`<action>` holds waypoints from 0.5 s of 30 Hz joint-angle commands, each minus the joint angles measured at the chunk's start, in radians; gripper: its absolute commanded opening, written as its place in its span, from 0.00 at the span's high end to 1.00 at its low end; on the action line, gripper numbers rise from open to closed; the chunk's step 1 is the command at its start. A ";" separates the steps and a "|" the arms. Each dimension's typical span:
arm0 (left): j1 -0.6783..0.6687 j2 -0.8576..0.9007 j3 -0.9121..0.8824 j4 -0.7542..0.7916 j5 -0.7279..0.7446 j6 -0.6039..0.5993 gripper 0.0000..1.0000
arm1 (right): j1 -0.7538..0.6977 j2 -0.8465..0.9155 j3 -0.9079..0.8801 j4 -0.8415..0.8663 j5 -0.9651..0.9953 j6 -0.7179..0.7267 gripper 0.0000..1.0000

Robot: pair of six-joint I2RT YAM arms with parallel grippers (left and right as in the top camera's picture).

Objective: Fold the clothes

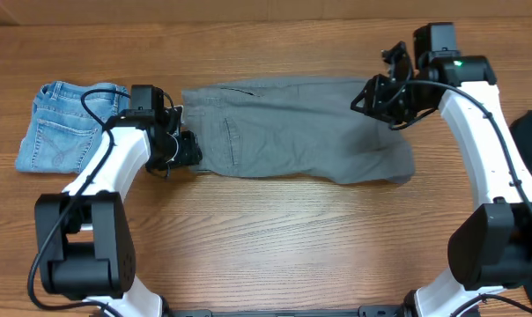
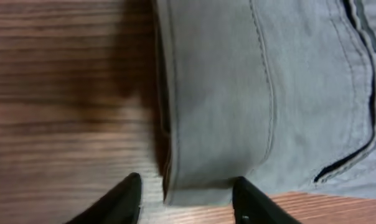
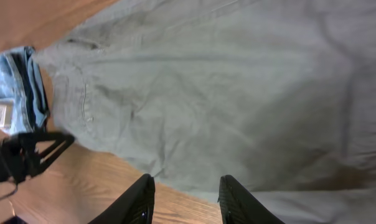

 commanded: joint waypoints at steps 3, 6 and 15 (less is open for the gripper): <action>-0.014 0.105 -0.009 -0.002 0.093 0.039 0.63 | 0.019 0.002 0.002 -0.003 0.032 -0.011 0.62; -0.021 0.155 -0.009 -0.008 0.113 0.044 0.83 | 0.019 0.002 0.002 -0.002 0.042 -0.011 0.62; 0.048 0.121 0.088 -0.352 -0.176 0.038 0.96 | 0.019 0.002 0.002 -0.010 0.075 -0.011 0.61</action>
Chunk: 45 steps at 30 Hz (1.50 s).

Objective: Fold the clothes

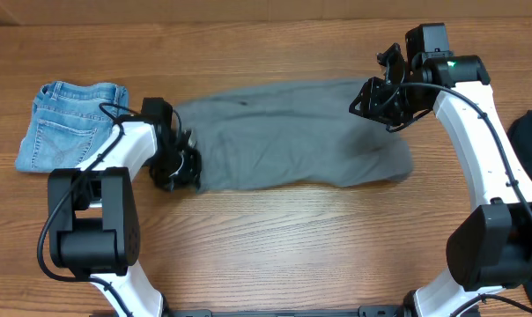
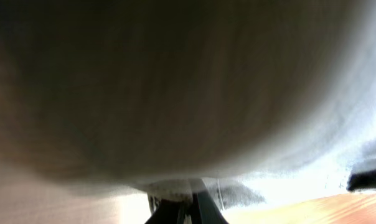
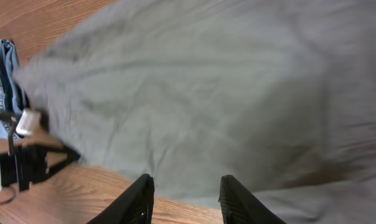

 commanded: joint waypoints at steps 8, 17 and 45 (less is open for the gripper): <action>0.129 -0.019 0.256 -0.380 -0.382 -0.006 0.95 | 0.054 0.004 -0.035 0.035 -0.035 -0.006 0.64; 0.126 -0.019 0.264 -0.380 -0.382 0.006 0.93 | 0.226 0.041 -0.342 0.423 0.063 0.275 0.90; 0.140 -0.019 0.273 -0.400 -0.494 0.001 0.80 | -0.086 0.193 -0.396 0.570 0.019 0.320 0.82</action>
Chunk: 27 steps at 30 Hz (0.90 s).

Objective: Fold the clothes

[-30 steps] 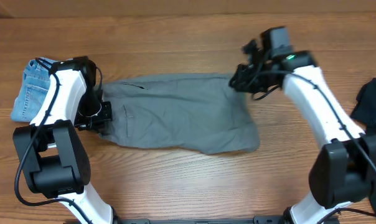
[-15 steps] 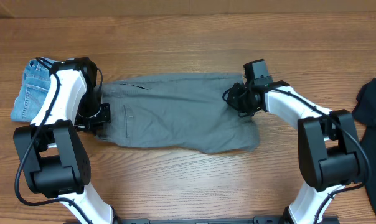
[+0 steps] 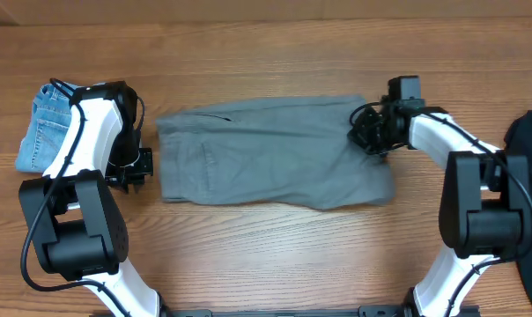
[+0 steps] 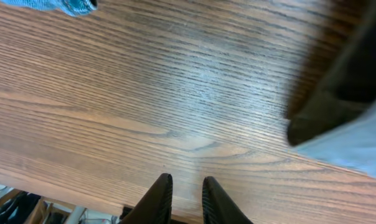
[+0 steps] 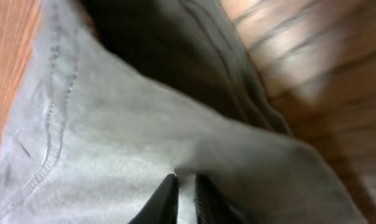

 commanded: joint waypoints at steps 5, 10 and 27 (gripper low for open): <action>0.010 -0.019 0.101 -0.002 0.163 0.030 0.80 | -0.063 -0.116 0.042 -0.153 -0.068 -0.259 0.72; -0.017 -0.019 0.150 0.120 0.572 0.145 0.83 | -0.051 -0.219 0.042 -0.214 -0.138 -0.271 0.76; -0.259 0.177 0.112 0.333 0.566 0.142 0.94 | 0.336 0.028 0.029 0.189 0.078 0.061 0.90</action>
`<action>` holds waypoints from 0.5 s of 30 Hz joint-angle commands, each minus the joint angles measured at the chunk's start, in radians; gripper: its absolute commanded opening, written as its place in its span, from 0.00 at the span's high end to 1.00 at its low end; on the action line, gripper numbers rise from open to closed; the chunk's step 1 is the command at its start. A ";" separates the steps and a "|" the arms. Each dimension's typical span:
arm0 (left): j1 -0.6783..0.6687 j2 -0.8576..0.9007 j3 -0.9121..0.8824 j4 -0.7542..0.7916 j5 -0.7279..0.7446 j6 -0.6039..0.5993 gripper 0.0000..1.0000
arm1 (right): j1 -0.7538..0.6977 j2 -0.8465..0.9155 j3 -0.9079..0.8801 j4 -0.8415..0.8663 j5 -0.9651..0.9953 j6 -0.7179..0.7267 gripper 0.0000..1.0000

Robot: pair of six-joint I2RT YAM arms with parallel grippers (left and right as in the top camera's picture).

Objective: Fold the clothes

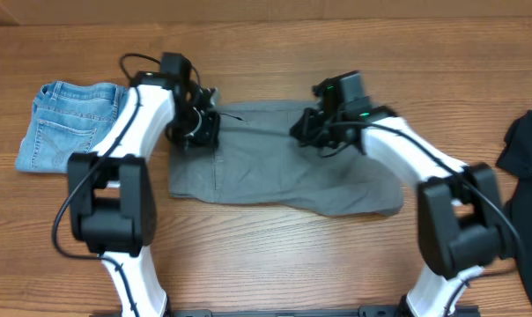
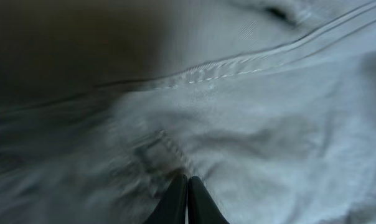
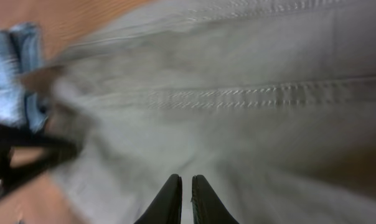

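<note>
The grey trousers lie spread across the middle of the table. My left gripper is on their upper left part near the waistband, its fingers pressed together where the cloth puckers at a seam. My right gripper sits on the upper middle of the trousers. Its fingers stand a hair apart, low on the grey fabric. A folded pair of blue jeans lies at the far left.
A black garment lies at the table's right edge. The bare wooden table runs along the front, and both arms reach in over the trousers from the front.
My left gripper has moved from the bare wood left of the trousers onto their upper left part. The right gripper has moved from the trousers' right end to their upper middle.
At first the left gripper stood open at the trousers' left edge and the right hung open over their right end. Then the left was shut on that edge. Later the trousers lay further left, left gripper off them. Now both grippers are on their upper half.
</note>
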 commanded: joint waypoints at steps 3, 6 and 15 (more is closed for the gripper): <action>-0.023 0.049 -0.010 -0.035 -0.025 0.018 0.94 | -0.014 0.171 0.003 0.163 0.146 0.210 0.90; -0.028 0.050 -0.010 -0.056 -0.076 0.019 0.94 | -0.048 0.234 0.003 0.264 0.146 0.256 0.90; -0.027 0.050 -0.014 -0.073 -0.151 0.018 0.94 | -0.231 0.252 0.015 0.426 -0.011 0.312 0.91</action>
